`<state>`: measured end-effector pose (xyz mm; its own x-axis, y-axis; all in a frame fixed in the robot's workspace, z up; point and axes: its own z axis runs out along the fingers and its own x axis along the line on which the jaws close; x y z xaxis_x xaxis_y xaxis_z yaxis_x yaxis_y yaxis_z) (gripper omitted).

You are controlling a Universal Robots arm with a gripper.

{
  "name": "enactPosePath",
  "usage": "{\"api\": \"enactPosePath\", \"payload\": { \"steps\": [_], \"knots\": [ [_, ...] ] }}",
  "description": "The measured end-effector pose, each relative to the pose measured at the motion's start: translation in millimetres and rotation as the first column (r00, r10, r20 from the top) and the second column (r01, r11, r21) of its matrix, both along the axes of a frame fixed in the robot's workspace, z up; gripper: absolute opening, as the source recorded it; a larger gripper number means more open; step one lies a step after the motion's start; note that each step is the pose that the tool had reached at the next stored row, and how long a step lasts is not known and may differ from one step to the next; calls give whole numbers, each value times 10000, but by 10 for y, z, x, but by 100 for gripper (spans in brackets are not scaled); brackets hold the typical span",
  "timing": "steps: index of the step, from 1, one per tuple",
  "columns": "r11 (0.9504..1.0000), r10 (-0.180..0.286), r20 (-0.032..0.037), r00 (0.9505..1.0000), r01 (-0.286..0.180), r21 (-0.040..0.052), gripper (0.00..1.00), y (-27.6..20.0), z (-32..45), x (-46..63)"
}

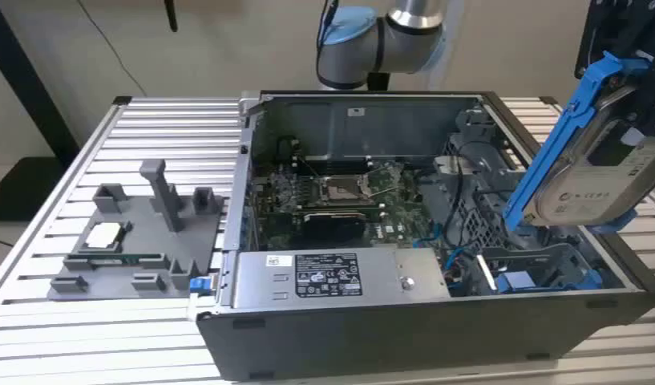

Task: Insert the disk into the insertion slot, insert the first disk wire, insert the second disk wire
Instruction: 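Insert the disk into the insertion slot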

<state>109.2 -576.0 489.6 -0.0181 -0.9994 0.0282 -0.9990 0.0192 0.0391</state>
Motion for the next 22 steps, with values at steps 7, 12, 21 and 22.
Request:
{"api": "enactPosePath", "payload": {
  "steps": [7, 12, 21, 22],
  "knots": [
    [10000, 0, 0, 10000, 0, -31, 33, 0, 0, 0],
    [10000, 0, 0, 10000, 0, -71, 33, 0, 0, 0],
    [10000, 0, 0, 10000, 0, -87, 33, 0, -12, 0],
    [10000, 0, 0, 10000, 0, -87, 33, 0, -17, 0]
  ]
}}
